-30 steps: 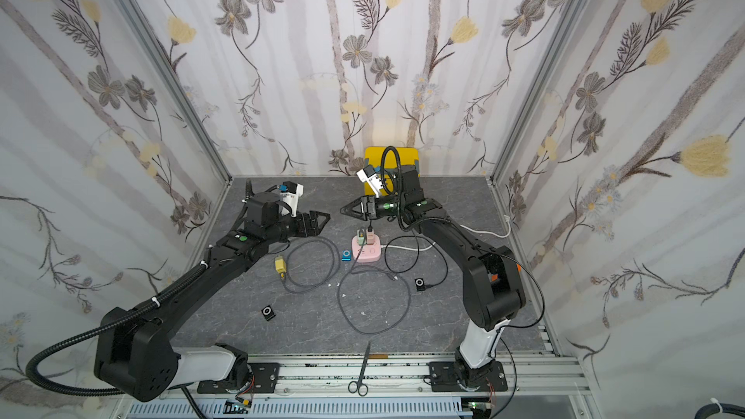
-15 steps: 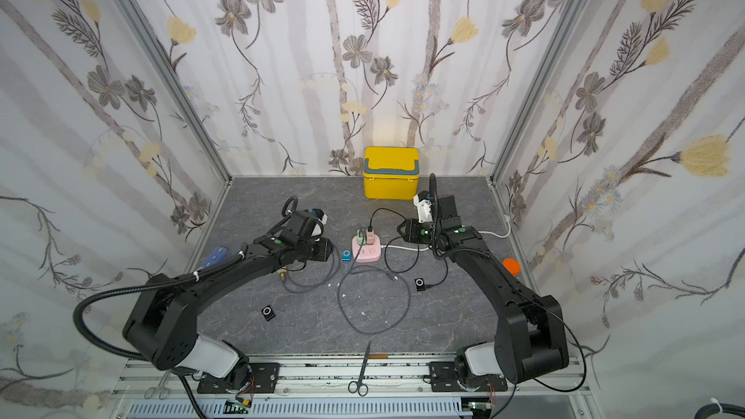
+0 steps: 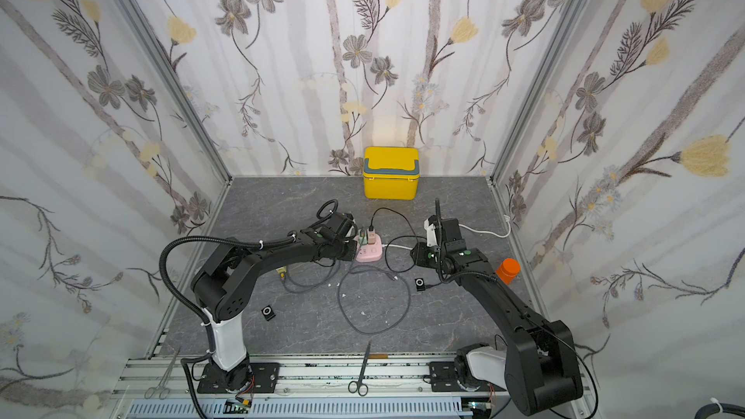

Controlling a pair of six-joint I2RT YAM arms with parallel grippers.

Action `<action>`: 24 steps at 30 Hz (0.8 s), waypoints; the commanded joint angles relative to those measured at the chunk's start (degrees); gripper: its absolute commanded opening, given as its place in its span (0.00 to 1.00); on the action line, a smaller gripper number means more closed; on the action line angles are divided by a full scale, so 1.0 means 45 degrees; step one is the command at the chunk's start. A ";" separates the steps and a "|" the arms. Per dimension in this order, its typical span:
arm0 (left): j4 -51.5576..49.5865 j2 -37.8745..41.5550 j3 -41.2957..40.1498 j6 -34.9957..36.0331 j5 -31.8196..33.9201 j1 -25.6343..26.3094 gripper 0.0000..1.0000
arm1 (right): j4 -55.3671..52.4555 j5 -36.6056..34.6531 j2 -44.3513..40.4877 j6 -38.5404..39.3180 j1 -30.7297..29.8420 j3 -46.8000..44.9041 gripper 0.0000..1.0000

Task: Charge mp3
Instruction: Pick up the charging cable from the center of the board.

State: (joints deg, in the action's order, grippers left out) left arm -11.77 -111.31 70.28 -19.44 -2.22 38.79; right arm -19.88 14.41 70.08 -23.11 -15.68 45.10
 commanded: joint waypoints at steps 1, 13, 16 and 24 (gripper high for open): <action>0.0004 -0.0379 0.0238 -0.0130 -0.0185 0.0063 0.10 | 0.0038 -0.0139 -0.0125 -0.0170 -0.0026 -0.0040 0.34; 0.0714 -0.2106 0.3028 -0.0017 -0.1564 0.0170 0.12 | -0.0118 -0.0226 -0.0100 -0.0171 -0.0011 -0.0764 0.40; 0.0512 -0.2757 0.3949 0.0077 -0.2040 0.0152 0.14 | -0.0153 0.0003 0.0009 -0.0174 -0.0045 -0.1046 0.40; -0.0592 -0.1608 0.4098 0.0158 -0.0773 -0.0813 0.31 | 0.0196 -0.0134 0.0182 -0.0573 -0.1458 -0.1782 0.40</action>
State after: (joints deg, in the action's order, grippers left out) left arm -11.94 -121.84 89.01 -19.49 -9.67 36.18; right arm -19.90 14.63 70.70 -24.58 -20.40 37.56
